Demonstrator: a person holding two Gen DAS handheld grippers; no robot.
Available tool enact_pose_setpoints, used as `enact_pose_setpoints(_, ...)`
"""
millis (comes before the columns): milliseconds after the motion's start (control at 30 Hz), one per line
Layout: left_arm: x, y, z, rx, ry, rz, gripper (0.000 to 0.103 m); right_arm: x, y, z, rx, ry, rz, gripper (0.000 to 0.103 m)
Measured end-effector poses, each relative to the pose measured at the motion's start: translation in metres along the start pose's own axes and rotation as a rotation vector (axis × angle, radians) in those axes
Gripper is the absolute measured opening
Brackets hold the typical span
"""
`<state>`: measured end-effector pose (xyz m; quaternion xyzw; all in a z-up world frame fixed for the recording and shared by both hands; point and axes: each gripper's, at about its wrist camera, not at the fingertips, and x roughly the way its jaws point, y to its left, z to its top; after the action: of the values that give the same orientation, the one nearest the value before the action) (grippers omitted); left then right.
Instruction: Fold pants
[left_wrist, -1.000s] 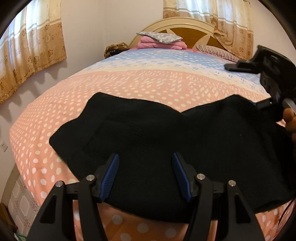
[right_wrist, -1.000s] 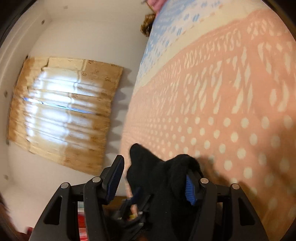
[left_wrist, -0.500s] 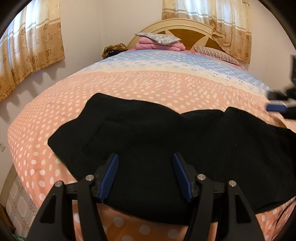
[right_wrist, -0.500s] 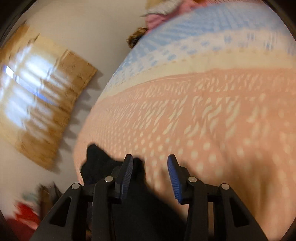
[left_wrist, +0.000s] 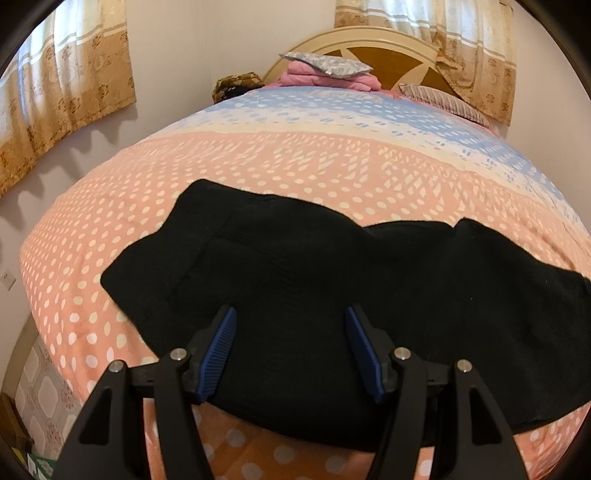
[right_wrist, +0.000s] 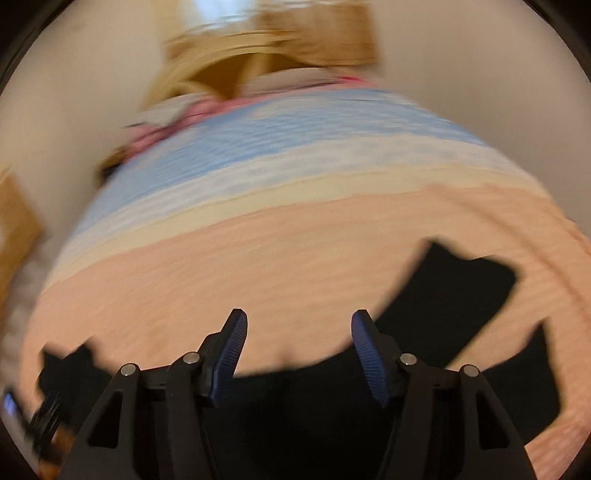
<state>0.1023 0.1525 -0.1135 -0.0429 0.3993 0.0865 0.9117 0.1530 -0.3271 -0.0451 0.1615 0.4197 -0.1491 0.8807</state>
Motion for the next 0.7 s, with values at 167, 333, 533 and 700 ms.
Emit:
enact_pose_setpoints(167,-0.013,0.000,0.005,-0.037,0.023,-0.074,0.064,0.070,-0.038,0.023,0.051,0.202,-0.171,0.060)
enact_pose_setpoints(333,-0.026,-0.027,0.009,0.014,0.010,-0.152,0.064,0.079,-0.032,0.019,-0.008,0.197,-0.265,0.053)
enact_pose_setpoints(533,-0.039,-0.084,0.009,0.174,-0.012,-0.267,0.064,0.043,-0.076,0.015,0.159,0.170,-0.152,0.006)
enact_pose_setpoints(700,-0.040,-0.114,0.004,0.281,0.009,-0.317,0.064,-0.048,-0.103,-0.030,0.294,-0.058,0.027,0.006)
